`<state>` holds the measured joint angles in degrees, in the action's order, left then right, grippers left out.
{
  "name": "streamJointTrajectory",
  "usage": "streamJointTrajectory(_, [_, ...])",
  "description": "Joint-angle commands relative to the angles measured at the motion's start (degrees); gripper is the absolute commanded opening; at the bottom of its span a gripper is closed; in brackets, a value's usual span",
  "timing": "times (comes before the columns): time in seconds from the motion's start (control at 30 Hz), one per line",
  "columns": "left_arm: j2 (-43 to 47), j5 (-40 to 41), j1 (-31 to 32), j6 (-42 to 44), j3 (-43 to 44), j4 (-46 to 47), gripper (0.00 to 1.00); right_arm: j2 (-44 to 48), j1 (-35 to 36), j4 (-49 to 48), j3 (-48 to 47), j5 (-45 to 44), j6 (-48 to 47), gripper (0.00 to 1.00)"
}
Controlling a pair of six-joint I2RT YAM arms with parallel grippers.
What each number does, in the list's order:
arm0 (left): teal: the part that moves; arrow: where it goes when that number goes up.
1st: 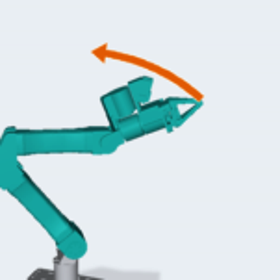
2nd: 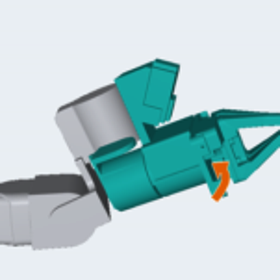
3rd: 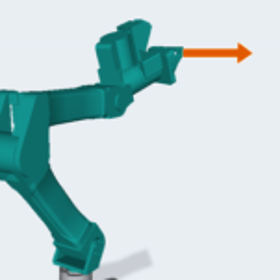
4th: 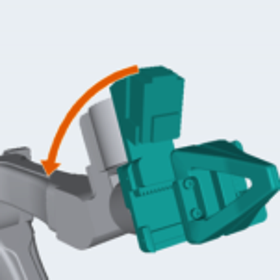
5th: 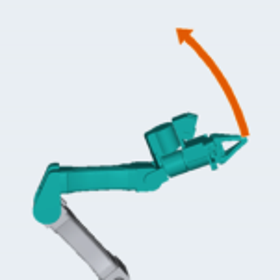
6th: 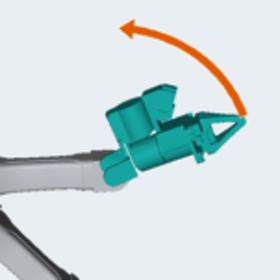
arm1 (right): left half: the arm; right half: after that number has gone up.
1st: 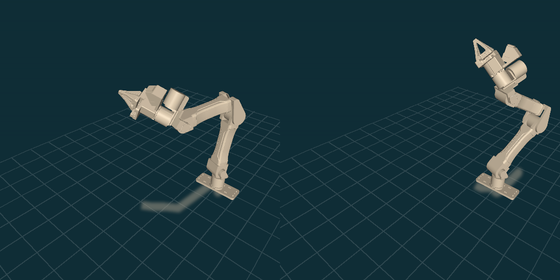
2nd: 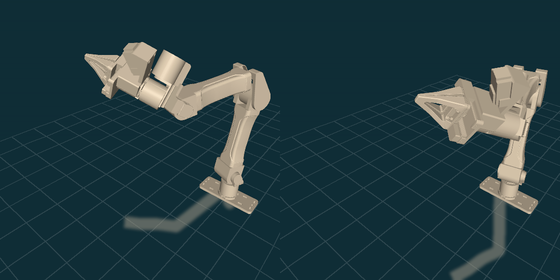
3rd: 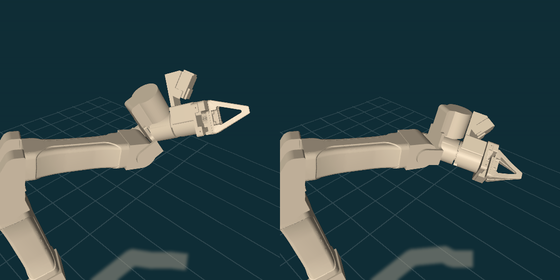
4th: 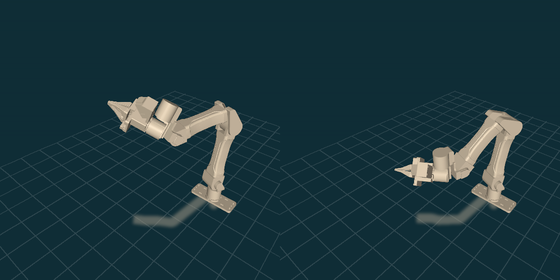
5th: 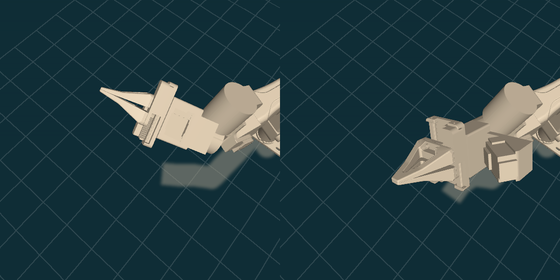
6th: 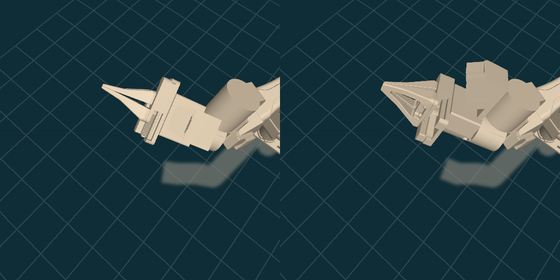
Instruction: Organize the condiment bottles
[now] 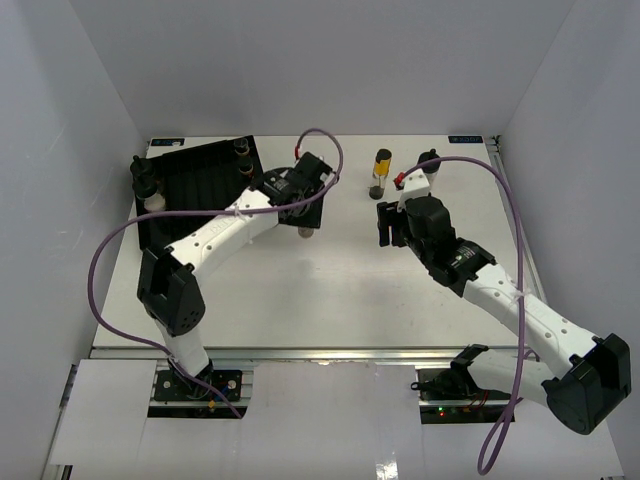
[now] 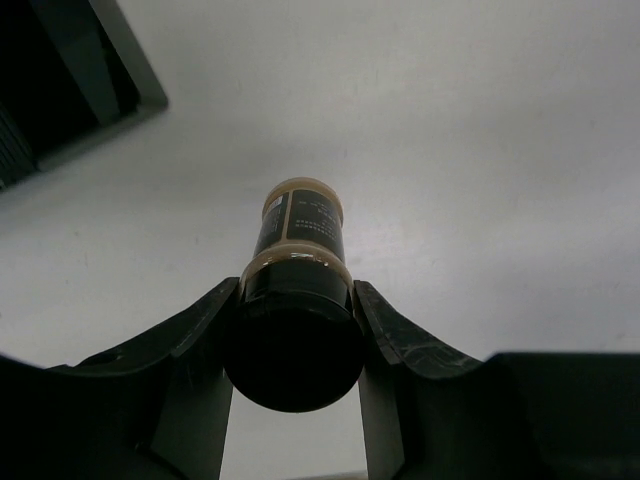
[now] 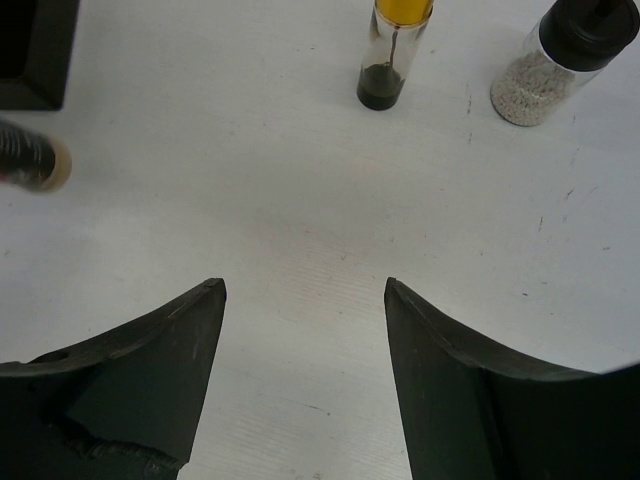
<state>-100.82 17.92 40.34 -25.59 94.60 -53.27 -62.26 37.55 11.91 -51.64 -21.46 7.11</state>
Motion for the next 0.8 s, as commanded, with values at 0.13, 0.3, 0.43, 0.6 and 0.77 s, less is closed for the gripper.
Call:
streamJointTrajectory(0.13, [-11.3,5.0,-9.7,4.2,26.1,-11.8,0.00,3.1,-0.2,-2.4,0.2,1.3,0.0,0.71])
streamJointTrajectory(0.3, [-16.3,2.4,-14.8,6.0,30.5,-11.2,0.00,4.8,-0.1,-2.5,1.0,1.8,-0.1,0.72])
streamJointTrajectory(0.43, [-18.4,1.0,-19.0,6.6,29.5,-8.6,0.00,6.1,-0.2,-2.5,1.2,1.3,-0.2,0.72])
streamJointTrajectory(0.6, [-19.9,-2.0,-21.2,8.1,26.8,-4.6,0.00,6.4,-0.2,-2.6,1.3,0.9,-0.3,0.72])
streamJointTrajectory(0.77, [-21.6,-2.1,-22.1,8.9,24.9,-1.8,0.00,6.3,-0.2,-2.9,1.4,0.7,-0.4,0.72])
